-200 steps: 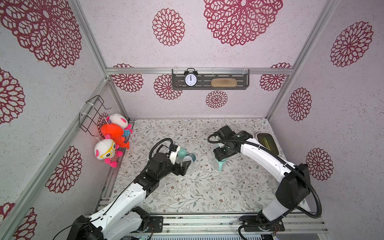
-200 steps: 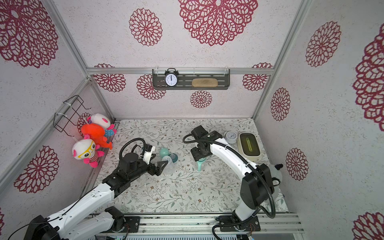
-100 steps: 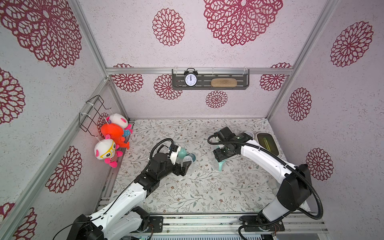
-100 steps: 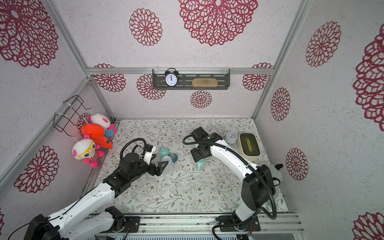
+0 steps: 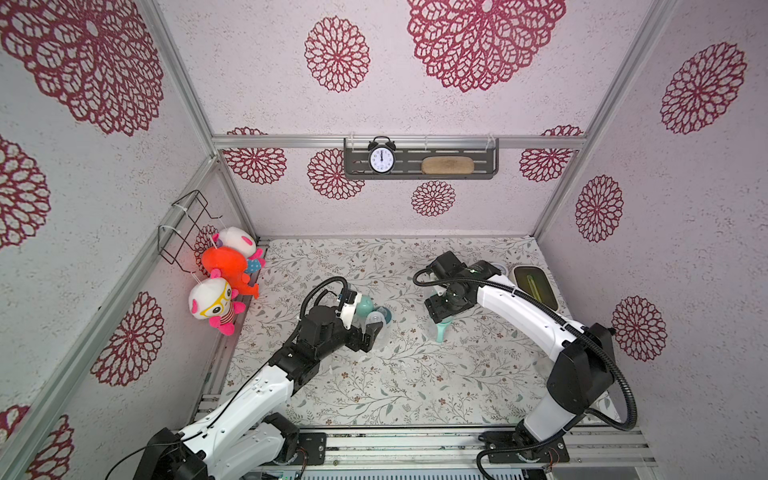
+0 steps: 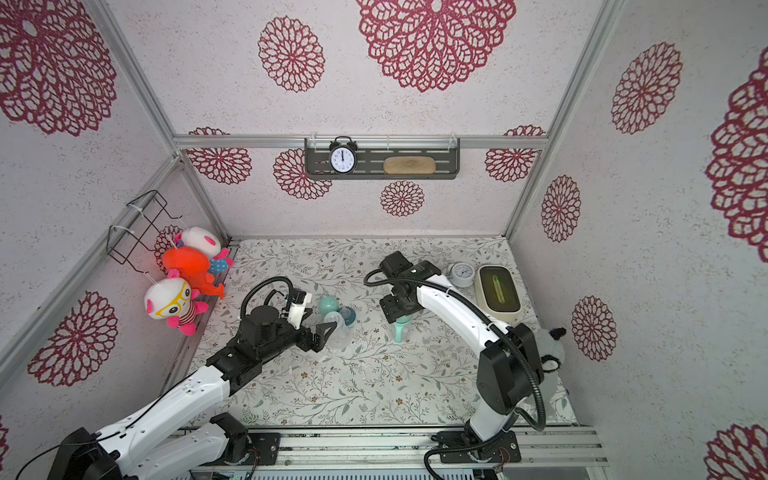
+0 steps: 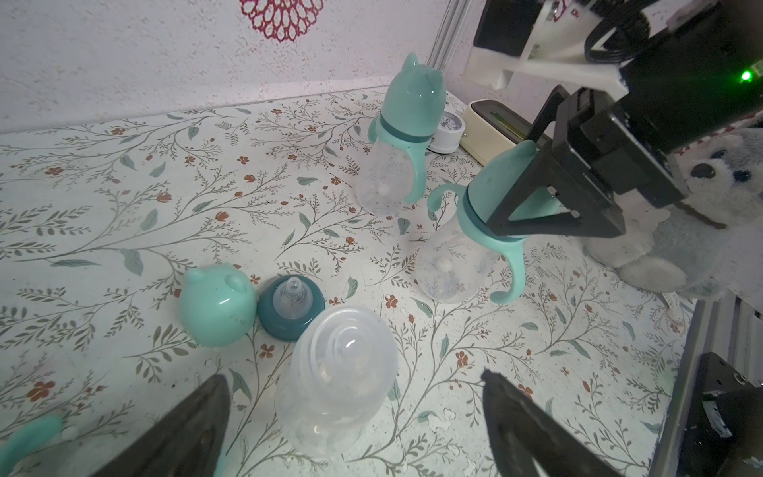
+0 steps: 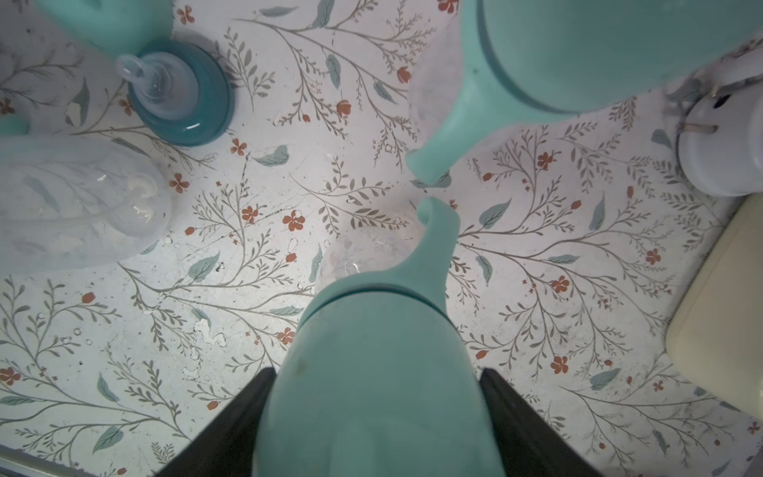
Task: Assemble the baby bottles
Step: Close the lid on the baby bottle.
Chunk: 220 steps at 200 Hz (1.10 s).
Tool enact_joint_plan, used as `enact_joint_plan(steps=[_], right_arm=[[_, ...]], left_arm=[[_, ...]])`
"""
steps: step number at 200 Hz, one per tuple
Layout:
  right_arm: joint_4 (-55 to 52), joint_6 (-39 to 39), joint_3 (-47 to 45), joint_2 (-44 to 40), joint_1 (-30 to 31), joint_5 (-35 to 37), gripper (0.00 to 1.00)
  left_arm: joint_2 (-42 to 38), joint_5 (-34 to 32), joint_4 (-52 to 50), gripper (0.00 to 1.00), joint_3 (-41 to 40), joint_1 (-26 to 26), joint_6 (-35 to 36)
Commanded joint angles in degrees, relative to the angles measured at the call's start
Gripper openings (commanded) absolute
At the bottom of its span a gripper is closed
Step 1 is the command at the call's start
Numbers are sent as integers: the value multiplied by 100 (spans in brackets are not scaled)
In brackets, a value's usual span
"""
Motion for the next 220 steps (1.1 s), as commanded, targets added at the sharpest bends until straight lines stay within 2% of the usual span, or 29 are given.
enact_joint_plan(steps=[1,53,122,165,220], right_arm=[[-118,85,349,32,27,255,78],[-346,64,710,37,26,265,82],[-522,-88,1317,-284,307,525,86],[151,-273,1066,-434,860,777,87],[1789,-353,-40,-826,1474,312,90]], left_arm=[[-47,-43,-1,98,80,-46,80],[-109,-127,-49,98,63,-52,53],[-514,-807,-31,98,8,-29,-114],[-654,-1529,-727,98,446,-12,-437],[-679,-2310,-1821,98,1026,148,-976]])
